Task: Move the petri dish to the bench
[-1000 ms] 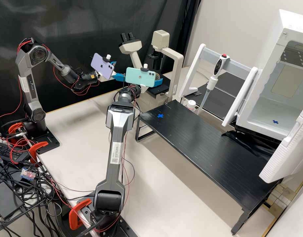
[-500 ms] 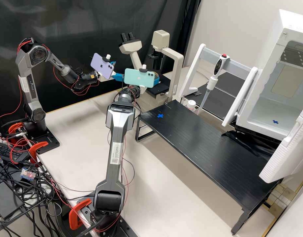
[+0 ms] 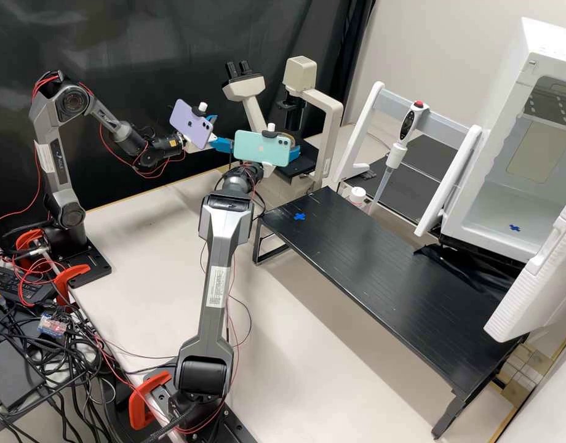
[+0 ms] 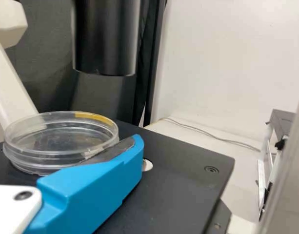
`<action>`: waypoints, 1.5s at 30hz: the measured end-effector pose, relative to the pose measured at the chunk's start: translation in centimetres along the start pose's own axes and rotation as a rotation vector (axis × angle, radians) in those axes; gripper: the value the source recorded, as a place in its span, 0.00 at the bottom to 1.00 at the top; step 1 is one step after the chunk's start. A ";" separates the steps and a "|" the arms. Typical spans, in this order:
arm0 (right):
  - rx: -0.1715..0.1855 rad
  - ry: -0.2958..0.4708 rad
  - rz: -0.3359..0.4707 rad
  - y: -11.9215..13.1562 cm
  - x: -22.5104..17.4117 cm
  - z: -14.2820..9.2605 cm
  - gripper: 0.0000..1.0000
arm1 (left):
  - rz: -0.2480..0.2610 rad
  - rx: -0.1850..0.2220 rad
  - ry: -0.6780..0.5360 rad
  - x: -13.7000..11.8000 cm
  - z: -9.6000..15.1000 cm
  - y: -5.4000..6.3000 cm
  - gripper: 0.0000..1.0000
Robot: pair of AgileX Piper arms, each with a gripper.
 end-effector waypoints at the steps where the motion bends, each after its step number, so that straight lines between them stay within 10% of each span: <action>1: 0.003 0.003 0.000 0.2 -0.1 0.0 1.00 | 0.000 0.000 0.000 0.0 0.0 0.0 1.00; 7: 0.050 0.009 0.017 1.6 -0.6 0.6 1.00 | 0.010 0.010 -0.014 0.0 0.1 0.1 1.00; 45: 0.041 -0.049 0.039 1.8 2.3 -0.8 1.00 | 0.010 0.010 -0.014 0.0 0.1 0.1 1.00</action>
